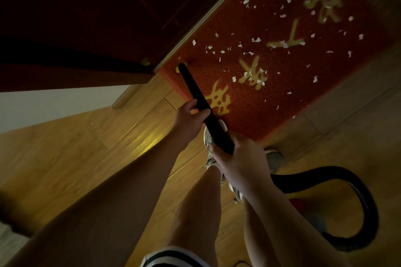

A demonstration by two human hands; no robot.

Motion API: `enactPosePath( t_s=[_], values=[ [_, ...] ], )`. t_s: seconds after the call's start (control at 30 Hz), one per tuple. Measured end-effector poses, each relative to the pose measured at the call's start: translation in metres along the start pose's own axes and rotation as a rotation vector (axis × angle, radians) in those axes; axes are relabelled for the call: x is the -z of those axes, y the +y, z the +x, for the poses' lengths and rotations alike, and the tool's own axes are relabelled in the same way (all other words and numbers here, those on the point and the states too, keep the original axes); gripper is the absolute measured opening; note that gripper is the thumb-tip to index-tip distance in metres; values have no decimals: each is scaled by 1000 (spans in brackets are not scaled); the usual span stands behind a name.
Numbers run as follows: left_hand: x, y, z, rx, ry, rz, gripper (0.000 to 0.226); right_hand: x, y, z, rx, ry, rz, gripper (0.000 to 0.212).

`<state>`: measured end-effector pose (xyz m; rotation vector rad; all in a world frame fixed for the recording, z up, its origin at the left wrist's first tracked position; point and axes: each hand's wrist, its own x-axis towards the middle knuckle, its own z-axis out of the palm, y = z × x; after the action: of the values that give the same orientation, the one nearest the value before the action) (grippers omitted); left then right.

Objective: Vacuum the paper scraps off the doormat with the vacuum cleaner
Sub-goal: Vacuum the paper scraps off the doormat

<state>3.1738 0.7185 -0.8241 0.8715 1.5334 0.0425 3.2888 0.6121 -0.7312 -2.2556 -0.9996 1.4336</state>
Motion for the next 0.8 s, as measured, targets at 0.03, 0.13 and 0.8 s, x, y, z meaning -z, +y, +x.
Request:
enactPosePath(
  t_s=[0.03,0.13,0.8],
  values=[
    [2,1,2,-3,-3,5,20,-1,-1,2,7,-5,1,25],
    [6,5,9,-12,-11,15,19,-4,-5,9,10,-25,-22,24],
    [-19,38,27,-36,-97,107,62,28,-6,23,4,67,6,25]
  ],
)
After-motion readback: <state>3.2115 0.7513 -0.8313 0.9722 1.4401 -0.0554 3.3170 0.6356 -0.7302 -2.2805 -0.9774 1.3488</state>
